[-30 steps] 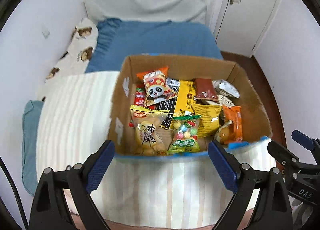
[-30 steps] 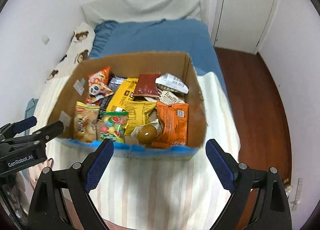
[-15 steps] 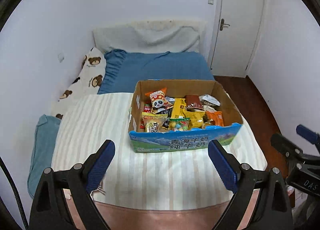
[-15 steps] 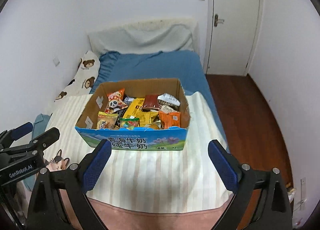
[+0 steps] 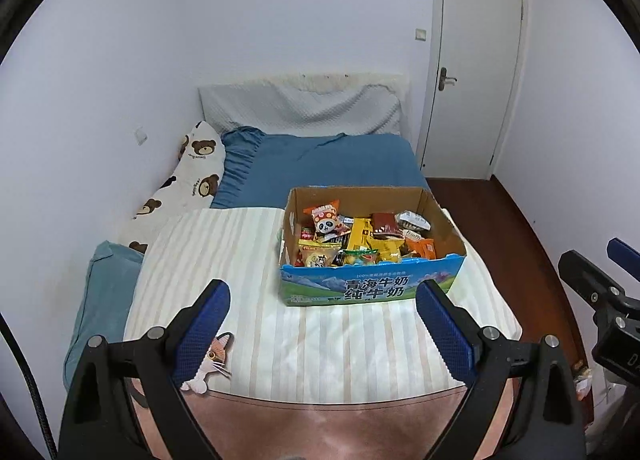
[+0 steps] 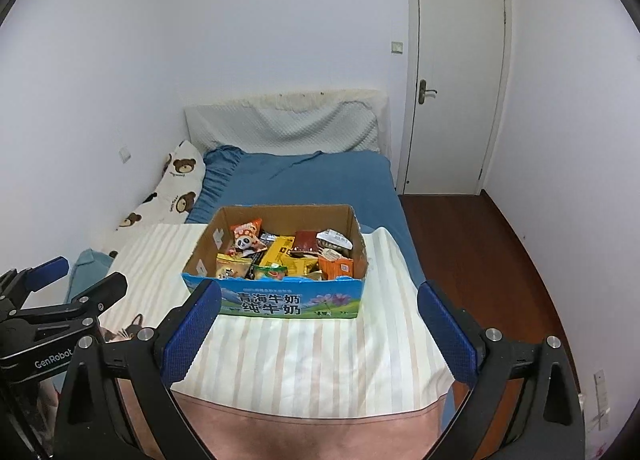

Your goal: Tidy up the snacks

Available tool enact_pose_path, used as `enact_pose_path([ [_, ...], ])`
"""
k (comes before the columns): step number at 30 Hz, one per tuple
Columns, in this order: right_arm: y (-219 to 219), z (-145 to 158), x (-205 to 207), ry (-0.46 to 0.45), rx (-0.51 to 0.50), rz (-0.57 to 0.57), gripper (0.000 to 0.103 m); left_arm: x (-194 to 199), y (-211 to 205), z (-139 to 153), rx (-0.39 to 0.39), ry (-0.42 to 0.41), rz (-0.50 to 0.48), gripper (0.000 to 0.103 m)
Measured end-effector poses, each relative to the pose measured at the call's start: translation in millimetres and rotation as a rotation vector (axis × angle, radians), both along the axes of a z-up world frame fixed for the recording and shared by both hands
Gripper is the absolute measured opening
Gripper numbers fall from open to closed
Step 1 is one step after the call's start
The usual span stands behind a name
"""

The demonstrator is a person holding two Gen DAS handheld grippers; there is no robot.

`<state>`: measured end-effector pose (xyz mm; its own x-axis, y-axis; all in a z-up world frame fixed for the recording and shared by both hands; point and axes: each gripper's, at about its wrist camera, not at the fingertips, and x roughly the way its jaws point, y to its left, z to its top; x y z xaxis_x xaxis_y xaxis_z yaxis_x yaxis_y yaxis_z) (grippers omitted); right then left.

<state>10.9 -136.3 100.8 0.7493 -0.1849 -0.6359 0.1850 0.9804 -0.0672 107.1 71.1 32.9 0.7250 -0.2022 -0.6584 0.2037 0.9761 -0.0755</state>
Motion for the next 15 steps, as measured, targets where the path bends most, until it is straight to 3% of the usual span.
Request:
enact_pose_path([
  [7, 2.5, -2.2, 0.1, 0.010, 0.013, 0.002, 0.101, 0.6, 1.4, -2.1, -0.006, 0.002, 0.006, 0.095],
  [15, -6.9, -24.6, 32.1, 0.020, 0.026, -0.013, 0.101, 29.5, -11.6, -18.8, 0.010, 0.028, 0.011, 0.095],
])
